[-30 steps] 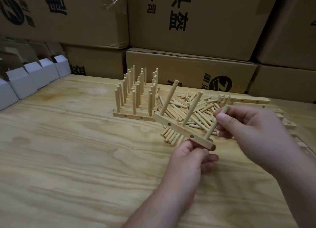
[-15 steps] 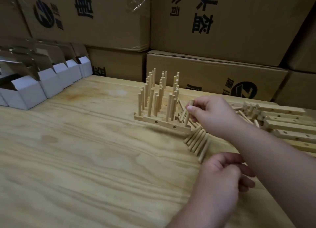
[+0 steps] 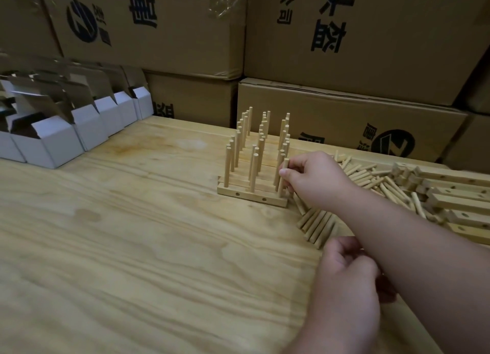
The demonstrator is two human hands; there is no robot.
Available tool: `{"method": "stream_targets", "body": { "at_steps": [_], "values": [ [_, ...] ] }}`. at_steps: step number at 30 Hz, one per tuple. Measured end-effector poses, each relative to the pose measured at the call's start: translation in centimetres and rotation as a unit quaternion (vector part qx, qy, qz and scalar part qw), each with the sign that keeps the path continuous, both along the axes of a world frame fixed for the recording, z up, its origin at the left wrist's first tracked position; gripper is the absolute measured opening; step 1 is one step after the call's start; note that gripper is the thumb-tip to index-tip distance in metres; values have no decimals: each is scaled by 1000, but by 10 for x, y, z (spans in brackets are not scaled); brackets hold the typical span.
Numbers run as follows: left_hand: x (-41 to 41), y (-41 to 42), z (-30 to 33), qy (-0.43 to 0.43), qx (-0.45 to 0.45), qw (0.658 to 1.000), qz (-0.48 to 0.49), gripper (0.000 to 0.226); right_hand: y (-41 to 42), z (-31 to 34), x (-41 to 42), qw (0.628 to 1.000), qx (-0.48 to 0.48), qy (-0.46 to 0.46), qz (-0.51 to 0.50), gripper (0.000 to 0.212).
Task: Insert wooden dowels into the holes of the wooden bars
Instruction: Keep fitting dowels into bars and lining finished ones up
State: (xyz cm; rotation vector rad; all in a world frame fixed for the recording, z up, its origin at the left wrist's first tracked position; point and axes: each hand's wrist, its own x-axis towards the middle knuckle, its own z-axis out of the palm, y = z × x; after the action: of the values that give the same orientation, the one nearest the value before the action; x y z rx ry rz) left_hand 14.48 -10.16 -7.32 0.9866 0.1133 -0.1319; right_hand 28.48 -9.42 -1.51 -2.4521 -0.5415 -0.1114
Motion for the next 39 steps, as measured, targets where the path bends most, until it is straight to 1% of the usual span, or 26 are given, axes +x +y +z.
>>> {"method": "stream_targets", "body": {
  "at_steps": [7, 11, 16, 19, 21, 28, 30, 32, 34, 37, 39],
  "values": [
    [-1, 1, 0, -4, -1, 1000, 5, 41, 0, -3, 2, 1000, 27, 6, -11, 25],
    [-1, 1, 0, -6, -1, 1000, 0, 39, -6, 0, -1, 998, 50, 17, -22, 12],
    [-3, -1, 2, 0, 10, 1000, -26, 32, -35, 1, -7, 996, 84, -11, -41, 10],
    [-6, 1, 3, -9, 22, 999, -29, 22, -61, -3, -16, 996, 62, -22, -64, 12],
    [-5, 1, 3, -2, 28, 999, -26, 30, -80, -6, -26, 995, 48, -24, -85, 15],
    [-7, 1, 4, -5, 24, 1000, -7, 32, -156, -23, -89, 969, 130, -35, -205, 10],
    [-8, 1, 4, -7, 24, 1000, 2, 33, -178, -17, -101, 959, 146, -31, -242, 6],
    [-9, 1, 5, -11, 21, 1000, 12, 34, -202, -6, -105, 950, 155, -27, -268, 8],
    [-9, 0, 5, -12, 19, 1000, 22, 34, -226, 5, -105, 955, 121, -3, -272, 11],
    [-9, 0, 5, -14, 18, 999, 35, 32, -252, 15, -106, 966, 22, 65, -247, 17],
    [-10, -1, 5, -21, 21, 999, 35, 31, -261, 14, -107, 965, -45, 93, -239, 17]
  ]
}}
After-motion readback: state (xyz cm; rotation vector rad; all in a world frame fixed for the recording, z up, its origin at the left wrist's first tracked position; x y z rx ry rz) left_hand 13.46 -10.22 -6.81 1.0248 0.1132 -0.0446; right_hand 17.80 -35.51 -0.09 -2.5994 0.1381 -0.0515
